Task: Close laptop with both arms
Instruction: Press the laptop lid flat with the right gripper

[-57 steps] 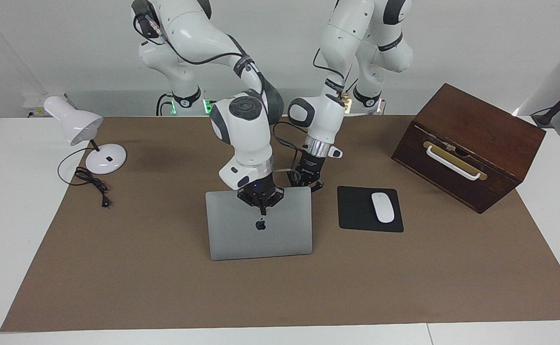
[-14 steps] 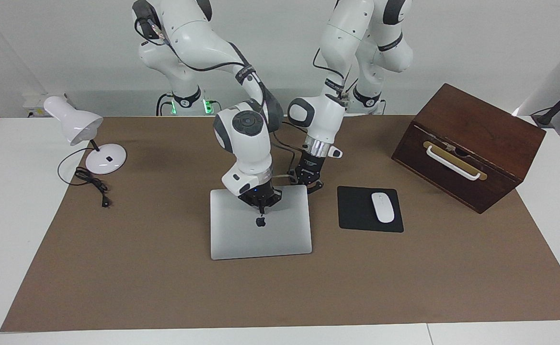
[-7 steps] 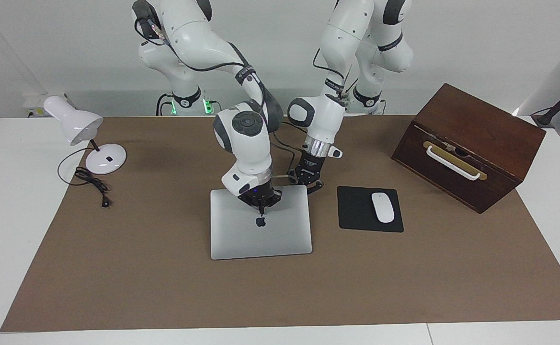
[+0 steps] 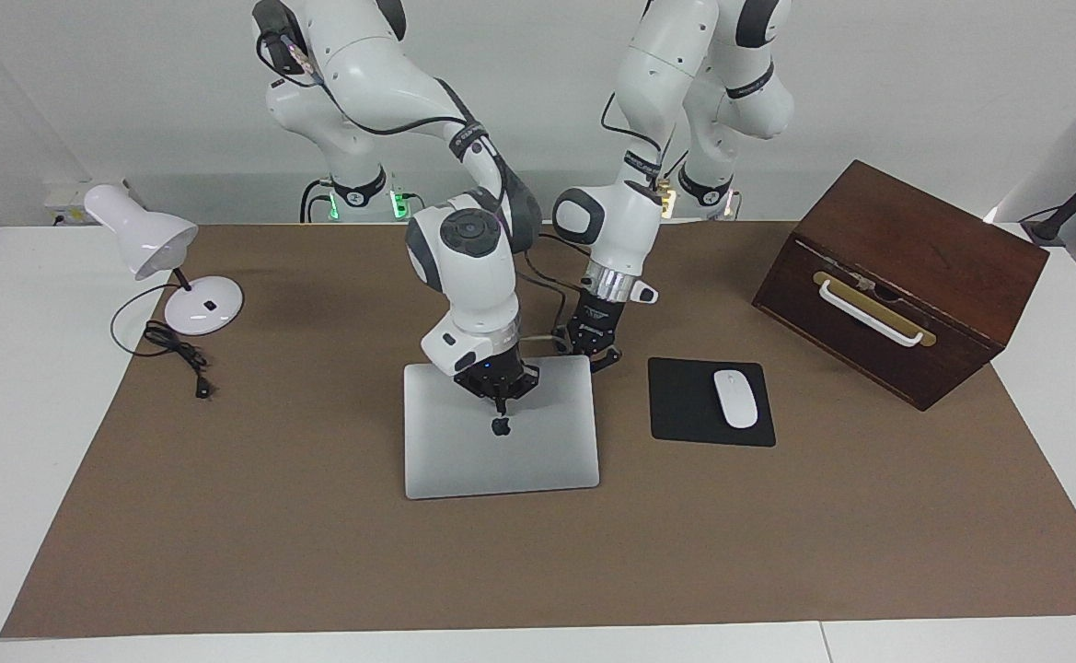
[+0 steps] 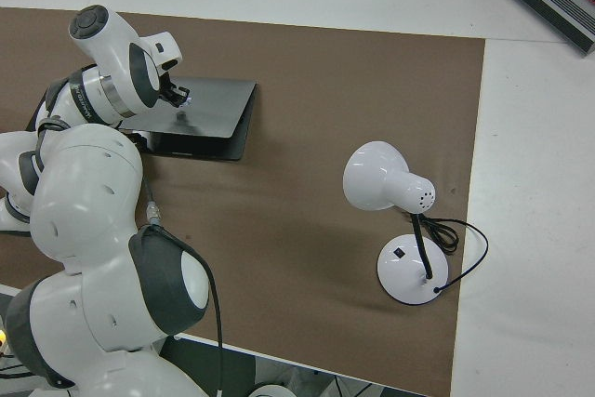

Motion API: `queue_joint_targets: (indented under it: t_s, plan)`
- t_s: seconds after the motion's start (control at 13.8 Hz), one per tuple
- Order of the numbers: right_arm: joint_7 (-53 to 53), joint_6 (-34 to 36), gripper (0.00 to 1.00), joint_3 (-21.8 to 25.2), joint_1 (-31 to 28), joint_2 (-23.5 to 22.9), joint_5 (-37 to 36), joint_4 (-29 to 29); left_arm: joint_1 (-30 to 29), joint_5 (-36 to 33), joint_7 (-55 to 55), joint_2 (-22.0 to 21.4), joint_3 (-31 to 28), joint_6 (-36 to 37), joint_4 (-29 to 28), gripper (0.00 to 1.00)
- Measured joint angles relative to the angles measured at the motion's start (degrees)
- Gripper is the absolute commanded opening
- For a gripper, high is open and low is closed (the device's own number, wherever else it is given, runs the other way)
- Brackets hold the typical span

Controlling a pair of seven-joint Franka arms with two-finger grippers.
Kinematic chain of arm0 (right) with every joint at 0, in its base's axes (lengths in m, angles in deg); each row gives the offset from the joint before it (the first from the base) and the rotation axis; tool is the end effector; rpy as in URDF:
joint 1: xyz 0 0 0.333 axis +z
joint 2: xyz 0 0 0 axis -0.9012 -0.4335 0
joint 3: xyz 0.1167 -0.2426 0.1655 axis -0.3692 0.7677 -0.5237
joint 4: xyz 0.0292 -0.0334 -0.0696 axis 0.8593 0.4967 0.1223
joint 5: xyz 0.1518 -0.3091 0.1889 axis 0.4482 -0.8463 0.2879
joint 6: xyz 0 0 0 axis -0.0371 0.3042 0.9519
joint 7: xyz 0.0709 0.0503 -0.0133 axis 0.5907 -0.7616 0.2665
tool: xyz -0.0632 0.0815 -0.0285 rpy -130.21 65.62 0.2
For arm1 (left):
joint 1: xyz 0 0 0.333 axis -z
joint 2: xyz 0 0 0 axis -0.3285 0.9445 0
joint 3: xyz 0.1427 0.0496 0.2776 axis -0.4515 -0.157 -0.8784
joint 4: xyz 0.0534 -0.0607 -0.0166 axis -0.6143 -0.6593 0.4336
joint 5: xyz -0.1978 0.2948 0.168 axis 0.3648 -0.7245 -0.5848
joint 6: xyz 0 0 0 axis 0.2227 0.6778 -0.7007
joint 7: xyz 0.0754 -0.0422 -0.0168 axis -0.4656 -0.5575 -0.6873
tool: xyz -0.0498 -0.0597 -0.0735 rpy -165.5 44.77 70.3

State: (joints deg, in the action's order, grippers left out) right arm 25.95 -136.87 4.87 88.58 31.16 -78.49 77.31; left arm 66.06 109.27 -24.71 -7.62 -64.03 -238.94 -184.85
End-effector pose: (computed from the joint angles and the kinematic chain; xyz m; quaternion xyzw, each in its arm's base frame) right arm 0.6181 0.3164 0.3647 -0.9955 0.0660 -0.0588 0.0339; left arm 0.4458 -0.3421 0.2735 0.2407 0.9127 -0.1136 0.3099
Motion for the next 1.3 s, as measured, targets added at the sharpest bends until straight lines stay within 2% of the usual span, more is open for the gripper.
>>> queue_joint_targets:
  t_s: [1.3]
  plan:
    - [0.0, -0.19, 0.0, -0.16, 0.17, -0.51, 0.02, 1.24, 0.0, 0.0, 0.0, 0.0, 0.0, -0.01, 0.0, 0.0]
